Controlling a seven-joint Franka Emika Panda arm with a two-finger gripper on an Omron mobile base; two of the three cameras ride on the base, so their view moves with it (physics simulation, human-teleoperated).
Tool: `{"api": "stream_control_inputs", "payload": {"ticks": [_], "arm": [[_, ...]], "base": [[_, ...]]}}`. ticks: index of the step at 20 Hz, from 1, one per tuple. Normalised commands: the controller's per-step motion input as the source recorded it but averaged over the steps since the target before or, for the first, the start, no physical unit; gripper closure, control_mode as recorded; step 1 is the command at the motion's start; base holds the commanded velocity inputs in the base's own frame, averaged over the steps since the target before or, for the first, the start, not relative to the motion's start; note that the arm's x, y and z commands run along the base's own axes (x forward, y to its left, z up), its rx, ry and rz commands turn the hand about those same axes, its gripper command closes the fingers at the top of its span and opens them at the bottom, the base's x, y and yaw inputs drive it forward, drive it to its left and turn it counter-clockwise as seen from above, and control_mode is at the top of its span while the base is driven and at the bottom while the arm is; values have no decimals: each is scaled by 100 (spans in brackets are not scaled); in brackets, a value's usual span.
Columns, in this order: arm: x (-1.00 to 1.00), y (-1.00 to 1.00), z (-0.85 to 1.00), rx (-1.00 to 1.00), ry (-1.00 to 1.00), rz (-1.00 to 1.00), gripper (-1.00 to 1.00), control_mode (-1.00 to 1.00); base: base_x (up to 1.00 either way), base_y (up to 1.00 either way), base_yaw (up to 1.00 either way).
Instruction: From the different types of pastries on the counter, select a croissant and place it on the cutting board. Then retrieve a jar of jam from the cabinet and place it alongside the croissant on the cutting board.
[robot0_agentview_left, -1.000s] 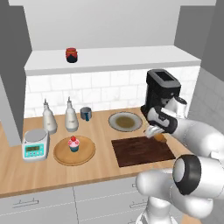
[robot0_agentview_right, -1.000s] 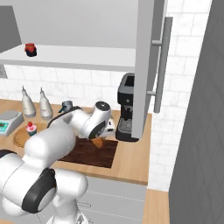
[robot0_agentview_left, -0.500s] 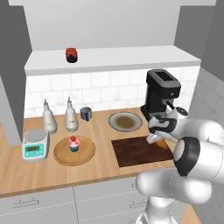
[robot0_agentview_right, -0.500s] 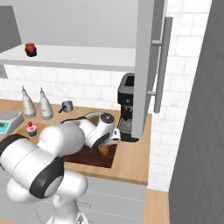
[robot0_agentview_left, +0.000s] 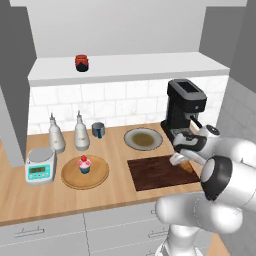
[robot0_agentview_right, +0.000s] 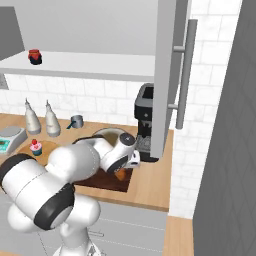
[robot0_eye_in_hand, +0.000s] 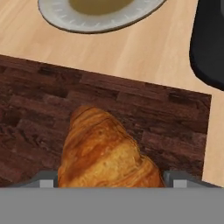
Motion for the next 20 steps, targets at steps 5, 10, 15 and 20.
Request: {"api": "stream_control_inputs", "payload": {"ticks": [5, 10, 15, 20], "arm": [[2, 11, 13, 8, -1, -4, -100, -100], [0, 0, 11, 3, -1, -2, -100, -100], [-36, 25, 100, 25, -12, -5, -100, -100], [-74, 45, 100, 6, -18, -2, -100, -100]], "base": [[0, 0, 0], [0, 0, 0], [0, 0, 0], [0, 0, 0]]}}
